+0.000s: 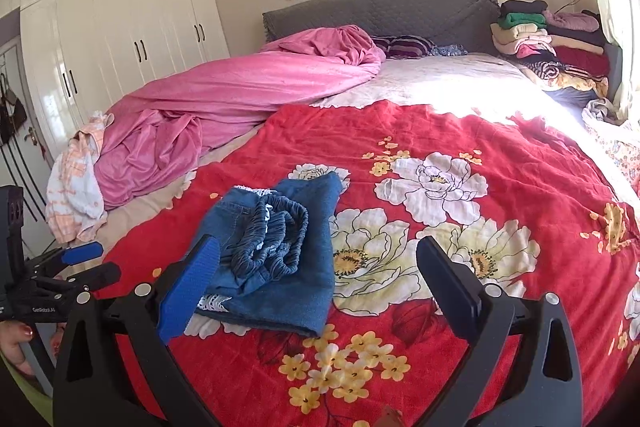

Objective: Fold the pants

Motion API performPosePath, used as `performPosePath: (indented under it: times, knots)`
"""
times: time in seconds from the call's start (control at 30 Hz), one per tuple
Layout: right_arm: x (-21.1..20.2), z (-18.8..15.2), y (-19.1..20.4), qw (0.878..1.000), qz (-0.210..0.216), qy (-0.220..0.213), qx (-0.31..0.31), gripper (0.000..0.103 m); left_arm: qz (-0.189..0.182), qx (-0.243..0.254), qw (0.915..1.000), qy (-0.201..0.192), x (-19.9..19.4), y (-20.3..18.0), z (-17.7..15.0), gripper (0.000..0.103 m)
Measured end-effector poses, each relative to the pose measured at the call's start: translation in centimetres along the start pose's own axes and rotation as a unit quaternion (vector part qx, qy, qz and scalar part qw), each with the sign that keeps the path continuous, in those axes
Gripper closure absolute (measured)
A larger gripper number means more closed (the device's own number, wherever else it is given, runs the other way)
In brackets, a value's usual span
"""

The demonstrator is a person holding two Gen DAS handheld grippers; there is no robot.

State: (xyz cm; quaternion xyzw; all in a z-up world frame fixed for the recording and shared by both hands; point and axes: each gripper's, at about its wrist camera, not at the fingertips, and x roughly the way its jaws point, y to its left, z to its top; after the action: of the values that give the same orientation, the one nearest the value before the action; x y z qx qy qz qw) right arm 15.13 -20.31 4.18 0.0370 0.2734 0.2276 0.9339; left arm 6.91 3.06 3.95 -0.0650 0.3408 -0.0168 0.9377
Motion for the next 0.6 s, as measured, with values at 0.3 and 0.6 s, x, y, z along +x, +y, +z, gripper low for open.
performPosePath:
  times: [0.3,0.6]
  knots:
    - [-1.9,-1.8,0.6,1.0,-0.001,0.005,-0.013,0.005,0.009,0.002,0.9999,0.013,-0.8,-0.7,-2.3,0.01]
    - [-2.5,-4.0,0.8,0.999,-0.002,0.025,-0.02,0.005,0.011,0.006,0.9997,0.024,-0.7,-1.6,-4.2,0.01]
